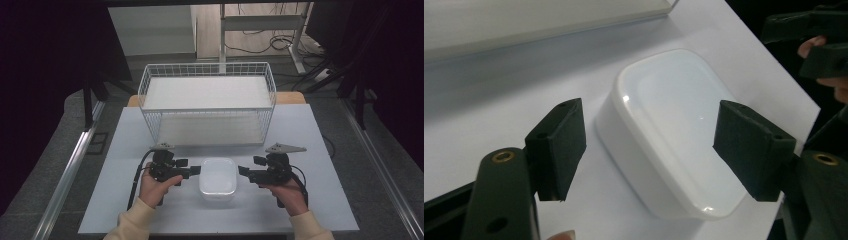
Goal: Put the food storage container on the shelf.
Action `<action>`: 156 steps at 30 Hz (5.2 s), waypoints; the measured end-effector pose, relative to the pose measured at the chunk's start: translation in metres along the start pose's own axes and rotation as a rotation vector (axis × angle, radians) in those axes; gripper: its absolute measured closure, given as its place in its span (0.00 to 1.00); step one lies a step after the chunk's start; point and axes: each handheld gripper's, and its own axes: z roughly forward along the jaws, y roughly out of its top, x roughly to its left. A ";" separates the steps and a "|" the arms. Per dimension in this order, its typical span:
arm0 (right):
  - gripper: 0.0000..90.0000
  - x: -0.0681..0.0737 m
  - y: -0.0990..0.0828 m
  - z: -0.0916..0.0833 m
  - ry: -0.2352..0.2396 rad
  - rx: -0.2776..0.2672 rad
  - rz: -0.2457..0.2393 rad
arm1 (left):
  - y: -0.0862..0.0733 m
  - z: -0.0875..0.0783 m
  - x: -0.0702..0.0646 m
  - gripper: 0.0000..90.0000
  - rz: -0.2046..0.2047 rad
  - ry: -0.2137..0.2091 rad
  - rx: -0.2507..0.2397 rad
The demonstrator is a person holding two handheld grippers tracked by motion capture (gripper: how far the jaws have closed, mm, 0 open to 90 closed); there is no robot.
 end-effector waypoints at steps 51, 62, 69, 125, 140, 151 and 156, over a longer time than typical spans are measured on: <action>0.75 -0.009 -0.031 0.033 0.176 0.100 0.352 | -0.019 0.021 0.009 0.75 -0.169 -0.153 0.058; 0.84 -0.008 -0.034 0.019 0.212 0.071 0.355 | -0.021 0.011 -0.002 0.83 -0.128 -0.157 0.031; 0.87 -0.006 -0.035 0.015 0.219 0.061 0.348 | -0.022 0.006 -0.005 0.86 -0.107 -0.155 0.026; 0.89 0.021 0.029 -0.029 0.185 -0.109 0.093 | 0.035 -0.042 -0.037 0.89 0.091 -0.145 -0.117; 0.89 0.037 0.086 -0.046 0.192 -0.152 0.004 | 0.075 -0.074 -0.047 0.88 0.132 -0.115 -0.169; 0.89 0.040 0.115 -0.044 0.196 -0.151 -0.020 | 0.098 -0.085 -0.042 0.87 0.119 -0.110 -0.184; 0.89 0.040 0.130 -0.045 0.188 -0.163 -0.030 | 0.114 -0.090 -0.042 0.87 0.141 -0.098 -0.199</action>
